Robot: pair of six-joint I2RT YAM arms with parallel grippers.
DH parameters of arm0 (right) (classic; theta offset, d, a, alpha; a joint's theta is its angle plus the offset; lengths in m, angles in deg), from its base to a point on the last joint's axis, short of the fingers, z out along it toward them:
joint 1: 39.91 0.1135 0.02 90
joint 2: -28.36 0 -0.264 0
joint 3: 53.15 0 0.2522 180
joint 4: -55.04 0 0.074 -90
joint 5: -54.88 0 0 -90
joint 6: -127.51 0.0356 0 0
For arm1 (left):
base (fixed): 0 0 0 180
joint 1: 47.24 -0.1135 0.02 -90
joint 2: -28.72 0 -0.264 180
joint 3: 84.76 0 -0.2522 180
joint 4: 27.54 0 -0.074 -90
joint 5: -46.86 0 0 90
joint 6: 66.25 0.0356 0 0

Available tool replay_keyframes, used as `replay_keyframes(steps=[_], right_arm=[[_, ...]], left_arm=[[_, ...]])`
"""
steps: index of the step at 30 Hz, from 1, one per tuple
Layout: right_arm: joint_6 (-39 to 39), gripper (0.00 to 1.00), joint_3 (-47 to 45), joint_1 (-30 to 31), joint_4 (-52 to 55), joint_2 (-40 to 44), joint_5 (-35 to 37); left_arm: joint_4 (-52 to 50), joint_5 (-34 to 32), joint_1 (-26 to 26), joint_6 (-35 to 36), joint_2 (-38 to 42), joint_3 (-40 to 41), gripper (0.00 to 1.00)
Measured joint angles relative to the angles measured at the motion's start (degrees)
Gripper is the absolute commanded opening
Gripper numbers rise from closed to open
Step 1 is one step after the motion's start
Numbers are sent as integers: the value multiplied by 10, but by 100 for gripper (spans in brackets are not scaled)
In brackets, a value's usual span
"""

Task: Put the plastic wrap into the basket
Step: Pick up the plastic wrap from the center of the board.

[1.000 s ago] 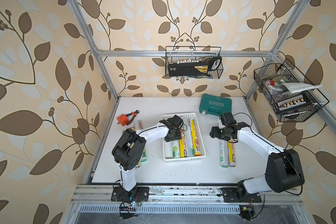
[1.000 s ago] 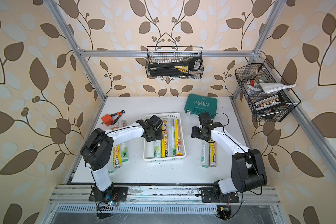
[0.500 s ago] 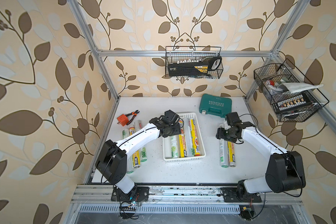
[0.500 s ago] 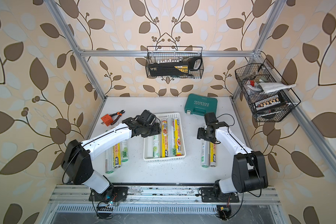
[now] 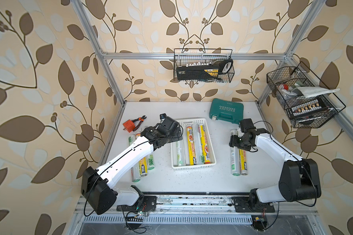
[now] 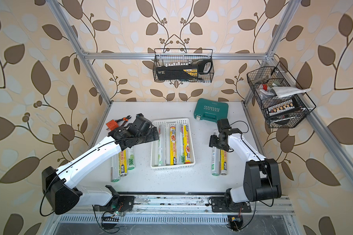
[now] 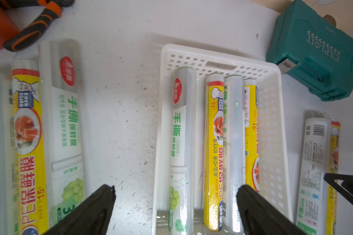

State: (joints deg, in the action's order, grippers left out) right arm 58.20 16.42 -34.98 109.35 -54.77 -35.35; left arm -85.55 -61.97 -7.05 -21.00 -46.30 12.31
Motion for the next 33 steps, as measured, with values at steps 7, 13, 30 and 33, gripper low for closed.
replay_keyframes(steps=[7,13,30,33], right_arm=[[0,72,-1,-3,0,-17,0],[0,71,-2,-6,0,-36,0],[0,69,-11,-6,-12,-63,-16],[0,68,-11,-6,-15,-68,-20]], left_arm=[[-19,-32,-5,9,32,23,99],[-25,-36,-11,14,35,29,99],[-24,-36,-16,15,40,48,99],[-23,-36,-16,15,40,48,99]])
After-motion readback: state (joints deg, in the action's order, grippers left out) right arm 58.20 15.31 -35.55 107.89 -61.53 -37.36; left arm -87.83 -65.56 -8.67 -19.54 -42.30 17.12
